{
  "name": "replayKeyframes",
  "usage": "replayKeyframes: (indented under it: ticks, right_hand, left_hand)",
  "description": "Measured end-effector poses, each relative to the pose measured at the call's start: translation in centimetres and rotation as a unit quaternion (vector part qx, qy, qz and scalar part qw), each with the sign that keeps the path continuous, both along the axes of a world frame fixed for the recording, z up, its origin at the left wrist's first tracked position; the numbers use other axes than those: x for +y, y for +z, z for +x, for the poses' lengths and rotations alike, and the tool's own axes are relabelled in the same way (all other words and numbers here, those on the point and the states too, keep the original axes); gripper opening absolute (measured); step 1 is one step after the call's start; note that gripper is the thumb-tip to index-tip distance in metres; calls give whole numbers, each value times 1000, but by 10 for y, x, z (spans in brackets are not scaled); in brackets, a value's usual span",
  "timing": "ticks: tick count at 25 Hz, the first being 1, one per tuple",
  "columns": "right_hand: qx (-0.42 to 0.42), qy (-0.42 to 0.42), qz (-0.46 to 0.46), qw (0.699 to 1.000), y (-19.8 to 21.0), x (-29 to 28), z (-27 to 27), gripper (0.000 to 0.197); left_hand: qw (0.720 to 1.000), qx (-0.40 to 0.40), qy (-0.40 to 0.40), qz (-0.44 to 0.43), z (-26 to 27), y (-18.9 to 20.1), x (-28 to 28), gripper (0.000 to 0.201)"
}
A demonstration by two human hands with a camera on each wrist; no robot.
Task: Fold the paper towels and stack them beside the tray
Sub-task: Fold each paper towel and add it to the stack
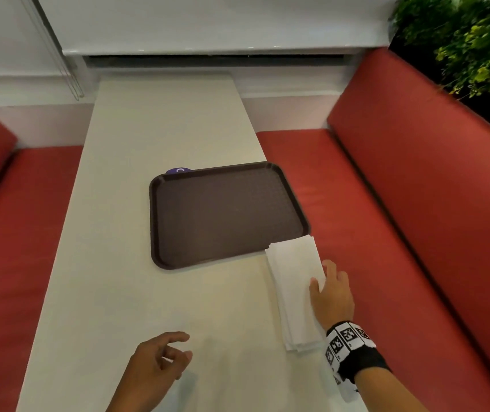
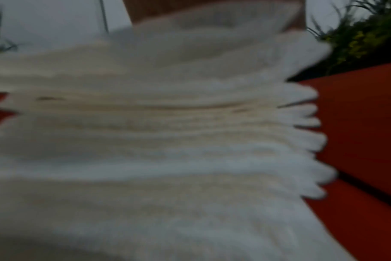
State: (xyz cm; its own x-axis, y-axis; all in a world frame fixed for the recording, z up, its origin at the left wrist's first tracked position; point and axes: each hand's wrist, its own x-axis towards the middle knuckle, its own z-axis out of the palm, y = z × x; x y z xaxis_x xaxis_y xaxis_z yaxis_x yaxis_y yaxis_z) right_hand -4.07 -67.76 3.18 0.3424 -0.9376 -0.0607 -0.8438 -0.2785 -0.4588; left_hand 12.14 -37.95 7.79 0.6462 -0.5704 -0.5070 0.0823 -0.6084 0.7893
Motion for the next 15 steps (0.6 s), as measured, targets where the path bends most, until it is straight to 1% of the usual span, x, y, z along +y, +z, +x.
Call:
replayKeyframes:
  ticks: [1, 3, 5, 7, 9, 11, 12, 13, 14, 15]
  right_hand:
    - [26, 23, -35, 999, -3, 2, 0, 38]
    - [86, 68, -79, 991, -10, 3, 0, 40]
    - [133, 79, -73, 985, -14, 3, 0, 37]
    - [143, 79, -61, 985, -9, 4, -1, 37]
    - [121, 68, -80, 987, 7, 11, 2, 37]
    - [66, 67, -121, 988, 30, 31, 7, 36]
    - [29, 82, -146, 986, 39, 48, 10, 35]
    - [-11, 107, -162, 981, 46, 67, 14, 34]
    - [-41, 143, -161, 976, 51, 89, 19, 33]
    - [-58, 184, -142, 971, 52, 112, 24, 33]
  left_hand:
    - [1000, 0, 3, 4, -2, -1, 3, 19]
    - [1000, 4, 18, 1, -5, -2, 10, 20]
    - [999, 10, 33, -6, -7, 0, 17, 20]
    - [999, 16, 45, -14, -7, 1, 24, 17]
    - [998, 4, 57, -25, -6, 2, 33, 17]
    - [997, -11, 75, -17, -2, 1, 44, 17]
    - [996, -21, 90, -3, 0, -1, 51, 18]
    - [992, -45, 112, 23, 2, -5, 59, 20]
    - [986, -76, 135, 69, 5, -15, 69, 27]
    - [976, -111, 139, 125, 9, -30, 80, 38]
